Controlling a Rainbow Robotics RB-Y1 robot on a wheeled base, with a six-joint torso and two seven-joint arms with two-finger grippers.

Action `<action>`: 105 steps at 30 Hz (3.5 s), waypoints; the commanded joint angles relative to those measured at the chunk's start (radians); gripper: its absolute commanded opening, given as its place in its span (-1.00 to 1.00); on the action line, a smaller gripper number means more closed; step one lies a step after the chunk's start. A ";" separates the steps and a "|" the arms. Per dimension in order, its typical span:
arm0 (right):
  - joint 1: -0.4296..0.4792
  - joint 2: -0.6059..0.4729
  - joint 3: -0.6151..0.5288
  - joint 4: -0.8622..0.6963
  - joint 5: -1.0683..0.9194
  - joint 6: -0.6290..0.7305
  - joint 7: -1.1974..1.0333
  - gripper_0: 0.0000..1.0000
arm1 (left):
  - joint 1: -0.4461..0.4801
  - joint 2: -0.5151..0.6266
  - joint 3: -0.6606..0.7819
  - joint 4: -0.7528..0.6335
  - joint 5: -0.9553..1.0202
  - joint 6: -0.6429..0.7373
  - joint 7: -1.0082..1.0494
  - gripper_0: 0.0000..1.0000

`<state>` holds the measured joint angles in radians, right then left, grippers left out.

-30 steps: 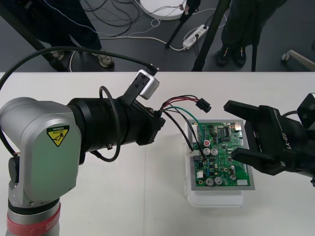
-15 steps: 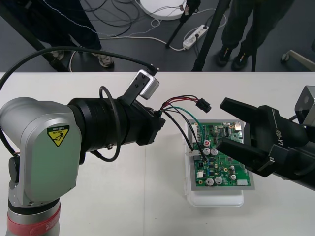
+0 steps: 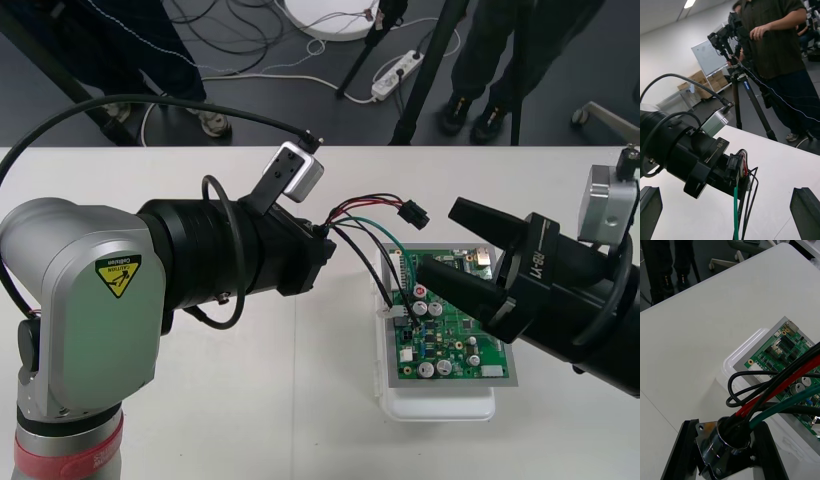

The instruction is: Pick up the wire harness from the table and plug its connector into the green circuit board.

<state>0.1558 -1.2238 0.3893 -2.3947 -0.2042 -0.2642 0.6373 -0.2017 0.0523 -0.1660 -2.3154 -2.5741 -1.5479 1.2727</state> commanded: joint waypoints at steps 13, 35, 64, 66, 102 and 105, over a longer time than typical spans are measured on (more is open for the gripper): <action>0.014 0.101 -0.047 -0.178 0.006 0.270 -0.021 1.00 | -0.033 -0.035 -0.017 -0.013 -0.011 -0.023 0.000 -1.00; 0.013 0.145 -0.047 -0.184 0.085 0.338 -0.025 1.00 | -0.031 -0.042 -0.024 -0.013 -0.029 -0.023 0.002 -1.00; -0.009 0.168 -0.044 -0.179 0.095 0.372 -0.028 1.00 | -0.030 -0.070 -0.027 -0.013 -0.041 -0.023 0.005 -0.99; -0.013 0.168 -0.047 -0.178 0.095 0.372 -0.030 1.00 | -0.030 -0.070 -0.027 -0.013 -0.040 -0.023 0.005 -0.99; -0.059 0.194 -0.050 -0.121 0.118 0.372 -0.044 1.00 | -0.030 -0.070 -0.027 -0.013 -0.054 -0.023 0.004 -1.00; -0.061 0.198 -0.050 -0.121 0.118 0.372 -0.044 1.00 | -0.030 -0.070 -0.027 -0.013 -0.054 -0.023 0.004 -0.99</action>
<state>0.1218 -1.0434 0.3699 -2.5092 -0.0963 0.1043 0.6279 -0.2018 0.0162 -0.1690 -2.3153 -2.6211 -1.5480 1.2727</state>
